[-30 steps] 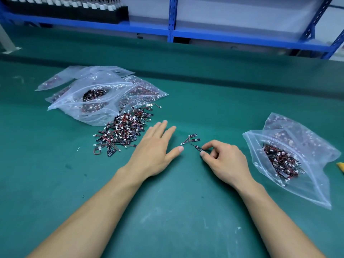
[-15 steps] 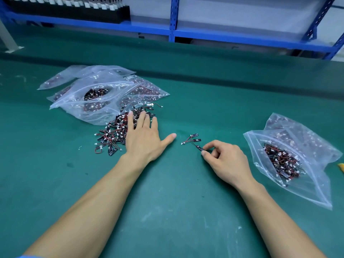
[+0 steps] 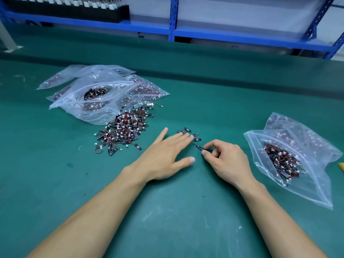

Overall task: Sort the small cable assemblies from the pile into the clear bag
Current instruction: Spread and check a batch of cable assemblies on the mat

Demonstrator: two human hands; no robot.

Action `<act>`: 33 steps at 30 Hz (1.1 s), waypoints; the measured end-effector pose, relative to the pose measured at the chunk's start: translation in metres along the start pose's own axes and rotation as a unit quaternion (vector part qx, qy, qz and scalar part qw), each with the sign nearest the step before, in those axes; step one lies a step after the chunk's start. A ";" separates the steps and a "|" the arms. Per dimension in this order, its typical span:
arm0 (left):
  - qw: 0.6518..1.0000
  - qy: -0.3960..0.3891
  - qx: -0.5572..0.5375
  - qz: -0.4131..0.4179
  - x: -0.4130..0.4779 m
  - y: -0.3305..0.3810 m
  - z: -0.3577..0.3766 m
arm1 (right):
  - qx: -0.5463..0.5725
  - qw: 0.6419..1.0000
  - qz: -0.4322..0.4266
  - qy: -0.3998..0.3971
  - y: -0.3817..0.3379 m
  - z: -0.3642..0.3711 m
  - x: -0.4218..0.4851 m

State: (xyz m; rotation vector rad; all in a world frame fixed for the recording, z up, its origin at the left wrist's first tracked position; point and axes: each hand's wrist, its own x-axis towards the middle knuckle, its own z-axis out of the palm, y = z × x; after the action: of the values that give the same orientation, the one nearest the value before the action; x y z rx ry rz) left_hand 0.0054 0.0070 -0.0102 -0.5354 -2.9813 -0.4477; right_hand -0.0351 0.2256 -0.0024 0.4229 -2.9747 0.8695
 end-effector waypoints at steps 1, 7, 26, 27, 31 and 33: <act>1.000 0.020 -0.019 0.008 0.001 0.000 -0.001 | 0.002 1.000 -0.001 0.000 0.000 0.000 0.000; 0.989 0.071 0.022 -0.124 0.007 -0.024 -0.005 | 0.014 1.000 0.004 -0.003 0.001 0.000 0.000; 0.999 0.018 0.032 -0.031 0.010 -0.013 -0.004 | 0.021 0.999 -0.018 0.044 0.001 0.000 0.001; 1.000 0.012 0.021 -0.016 0.010 -0.011 -0.004 | 0.010 0.997 -0.041 0.058 0.000 0.001 0.001; 0.999 0.045 0.012 -0.014 0.005 -0.006 -0.006 | -0.032 0.987 -0.156 0.020 -0.007 0.005 0.002; 0.998 0.052 0.014 -0.022 0.001 -0.007 -0.008 | -0.079 0.982 -0.172 -0.014 -0.009 0.009 0.003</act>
State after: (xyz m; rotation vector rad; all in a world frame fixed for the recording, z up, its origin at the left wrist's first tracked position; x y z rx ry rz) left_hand 0.0025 -0.0013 -0.0046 -0.4314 -2.8989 -0.4221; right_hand -0.0353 0.2129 -0.0047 0.9115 -2.8372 0.5929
